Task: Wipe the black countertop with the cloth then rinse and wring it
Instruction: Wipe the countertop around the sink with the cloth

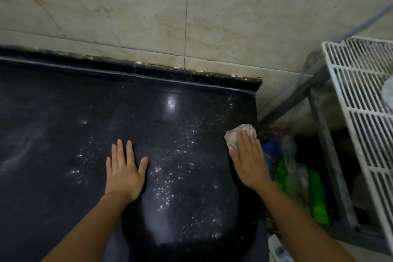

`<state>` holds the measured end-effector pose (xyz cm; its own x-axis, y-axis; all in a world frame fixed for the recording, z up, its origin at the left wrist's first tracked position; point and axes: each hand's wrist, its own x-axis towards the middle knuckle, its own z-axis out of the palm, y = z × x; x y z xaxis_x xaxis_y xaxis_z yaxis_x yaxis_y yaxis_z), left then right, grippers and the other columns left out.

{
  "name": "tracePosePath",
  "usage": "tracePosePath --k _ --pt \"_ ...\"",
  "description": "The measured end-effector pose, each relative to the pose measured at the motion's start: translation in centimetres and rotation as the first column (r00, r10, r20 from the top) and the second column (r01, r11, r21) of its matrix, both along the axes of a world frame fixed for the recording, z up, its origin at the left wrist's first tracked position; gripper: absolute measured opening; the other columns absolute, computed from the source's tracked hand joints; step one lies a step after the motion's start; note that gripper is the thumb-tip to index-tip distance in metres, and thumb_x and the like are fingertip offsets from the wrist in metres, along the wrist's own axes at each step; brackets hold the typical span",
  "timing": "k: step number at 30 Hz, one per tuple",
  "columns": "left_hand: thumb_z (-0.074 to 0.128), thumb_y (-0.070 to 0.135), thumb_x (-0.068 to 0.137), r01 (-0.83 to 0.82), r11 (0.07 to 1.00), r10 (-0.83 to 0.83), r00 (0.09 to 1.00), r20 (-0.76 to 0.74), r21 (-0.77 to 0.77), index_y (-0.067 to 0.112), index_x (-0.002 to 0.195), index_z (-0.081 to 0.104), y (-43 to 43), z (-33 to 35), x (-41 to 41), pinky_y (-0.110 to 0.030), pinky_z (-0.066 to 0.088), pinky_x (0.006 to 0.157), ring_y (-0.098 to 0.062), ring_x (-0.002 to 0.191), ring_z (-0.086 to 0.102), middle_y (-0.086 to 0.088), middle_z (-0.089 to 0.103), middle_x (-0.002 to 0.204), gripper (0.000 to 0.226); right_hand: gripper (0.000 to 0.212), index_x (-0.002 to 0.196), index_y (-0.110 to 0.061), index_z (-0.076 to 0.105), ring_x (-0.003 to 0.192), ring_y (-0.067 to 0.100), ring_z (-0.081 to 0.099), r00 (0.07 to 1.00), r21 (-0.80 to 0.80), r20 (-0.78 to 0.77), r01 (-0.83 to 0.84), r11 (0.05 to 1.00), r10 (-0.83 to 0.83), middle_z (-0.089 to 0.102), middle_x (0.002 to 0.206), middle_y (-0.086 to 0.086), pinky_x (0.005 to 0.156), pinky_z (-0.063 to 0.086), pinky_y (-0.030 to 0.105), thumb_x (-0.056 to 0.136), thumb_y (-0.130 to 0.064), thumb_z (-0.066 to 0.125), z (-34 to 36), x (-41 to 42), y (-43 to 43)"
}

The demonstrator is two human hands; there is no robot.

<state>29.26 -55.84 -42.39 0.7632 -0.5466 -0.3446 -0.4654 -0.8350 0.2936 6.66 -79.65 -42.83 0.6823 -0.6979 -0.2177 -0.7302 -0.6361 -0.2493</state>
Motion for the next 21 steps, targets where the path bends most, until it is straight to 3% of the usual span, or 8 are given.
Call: tracePosePath --k 5,11,16,21 --pt "0.015 0.053 0.095 -0.002 1.0 0.003 1.0 0.025 -0.024 0.02 0.149 -0.012 0.2 -0.3 -0.1 -0.033 -0.017 0.114 -0.011 0.137 -0.031 -0.003 -0.024 0.156 0.069 0.064 0.153 -0.019 -0.003 0.147 0.018 -0.013 0.995 -0.027 -0.043 0.09 0.996 -0.091 -0.01 0.16 0.0 0.116 -0.012 0.034 0.097 -0.05 0.004 0.0 2.1 -2.9" --pt "0.015 0.053 0.095 -0.001 1.0 0.001 1.0 -0.009 -0.002 0.021 0.148 -0.015 0.2 -0.4 0.3 -0.035 -0.017 0.114 -0.013 0.137 -0.033 -0.003 -0.027 0.155 0.069 0.056 0.154 -0.029 0.0 0.147 0.025 -0.015 0.965 -0.02 -0.043 0.257 0.966 -0.258 -0.015 0.159 0.013 0.118 -0.01 0.039 0.102 -0.043 0.018 0.1 6.4 -3.7" --pt "0.016 0.054 0.096 -0.003 1.0 0.003 1.0 -0.031 0.001 0.021 0.149 -0.015 0.2 -0.2 0.3 -0.034 -0.018 0.113 -0.012 0.137 -0.032 -0.002 -0.027 0.155 0.069 0.06 0.152 -0.031 -0.003 0.145 0.022 -0.021 0.998 0.01 -0.008 -0.055 0.998 0.055 -0.016 0.158 0.01 0.116 -0.016 0.033 0.096 -0.051 -0.002 0.4 8.4 3.6" --pt "0.017 0.054 0.096 0.005 1.0 -0.005 0.997 -0.075 -0.002 0.022 0.149 -0.016 0.2 0.3 0.5 -0.034 -0.018 0.113 -0.008 0.134 -0.035 0.0 -0.029 0.154 0.07 0.06 0.149 -0.035 -0.007 0.142 0.017 -0.027 0.901 0.071 -0.063 -0.424 0.903 0.428 -0.017 0.159 0.002 0.115 -0.019 0.03 0.093 -0.056 -0.007 1.2 5.4 4.4"
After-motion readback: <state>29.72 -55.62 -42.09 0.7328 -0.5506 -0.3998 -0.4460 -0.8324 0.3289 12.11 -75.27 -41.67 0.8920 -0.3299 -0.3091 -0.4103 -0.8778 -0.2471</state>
